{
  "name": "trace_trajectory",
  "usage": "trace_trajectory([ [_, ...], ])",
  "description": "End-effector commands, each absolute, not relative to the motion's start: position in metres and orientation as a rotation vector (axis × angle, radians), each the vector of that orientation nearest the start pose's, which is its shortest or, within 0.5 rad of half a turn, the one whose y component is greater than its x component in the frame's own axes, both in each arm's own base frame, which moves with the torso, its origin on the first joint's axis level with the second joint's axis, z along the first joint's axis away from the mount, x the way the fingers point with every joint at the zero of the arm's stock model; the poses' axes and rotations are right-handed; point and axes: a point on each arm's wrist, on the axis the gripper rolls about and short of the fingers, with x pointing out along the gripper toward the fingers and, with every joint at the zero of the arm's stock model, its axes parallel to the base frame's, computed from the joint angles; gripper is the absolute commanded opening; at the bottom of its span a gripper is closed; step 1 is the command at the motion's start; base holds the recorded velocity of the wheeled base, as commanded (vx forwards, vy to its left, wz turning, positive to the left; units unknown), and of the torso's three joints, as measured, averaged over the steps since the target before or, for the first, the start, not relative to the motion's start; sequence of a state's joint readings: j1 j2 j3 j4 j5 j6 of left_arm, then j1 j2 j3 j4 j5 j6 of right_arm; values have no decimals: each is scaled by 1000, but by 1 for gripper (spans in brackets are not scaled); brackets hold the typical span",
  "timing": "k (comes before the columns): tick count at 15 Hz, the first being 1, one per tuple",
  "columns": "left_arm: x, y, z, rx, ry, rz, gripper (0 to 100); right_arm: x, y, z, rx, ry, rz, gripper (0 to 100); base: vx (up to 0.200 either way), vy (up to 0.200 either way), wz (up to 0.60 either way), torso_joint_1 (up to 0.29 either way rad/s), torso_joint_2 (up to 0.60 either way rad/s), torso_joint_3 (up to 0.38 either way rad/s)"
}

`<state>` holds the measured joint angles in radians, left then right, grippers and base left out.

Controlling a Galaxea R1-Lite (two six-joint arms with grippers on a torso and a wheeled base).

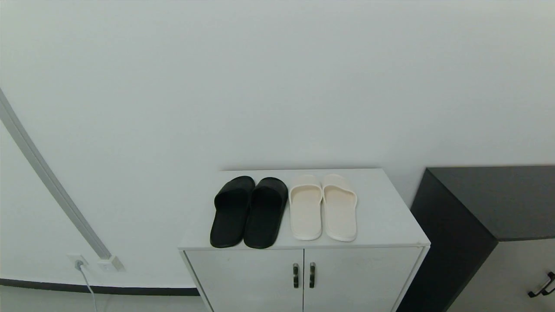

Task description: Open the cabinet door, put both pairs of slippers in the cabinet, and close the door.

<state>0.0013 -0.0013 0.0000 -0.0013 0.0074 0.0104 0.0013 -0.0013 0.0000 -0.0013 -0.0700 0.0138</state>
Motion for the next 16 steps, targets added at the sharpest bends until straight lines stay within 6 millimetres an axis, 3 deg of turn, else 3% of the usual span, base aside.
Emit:
trace_trajectory([
  [1,-23,0,76,8,-1,9,0,-23,-2,76,11,-2,-66,100,0,0,0,0,0,0],
  [5,-23,0,76,11,-1,11,0,-23,-2,76,14,-2,-69,100,0,0,0,0,0,0],
  [6,-23,0,76,11,-1,11,0,-23,-2,84,27,-16,-81,100,0,0,0,0,0,0],
  [7,-23,0,76,12,-1,8,0,-26,-2,141,153,-84,-57,100,0,0,0,0,0,0],
  [8,-23,0,76,11,-1,11,0,-21,-3,164,199,-42,-31,100,0,0,0,0,0,0],
  [9,-23,0,76,9,-1,9,0,-4,-1,157,79,116,12,100,0,0,0,0,0,0],
  [11,-23,0,76,9,-1,12,0,22,3,145,36,259,134,100,0,0,0,0,0,0],
  [16,-23,0,76,11,-1,9,0,105,36,151,32,369,293,100,0,0,0,0,0,0],
])
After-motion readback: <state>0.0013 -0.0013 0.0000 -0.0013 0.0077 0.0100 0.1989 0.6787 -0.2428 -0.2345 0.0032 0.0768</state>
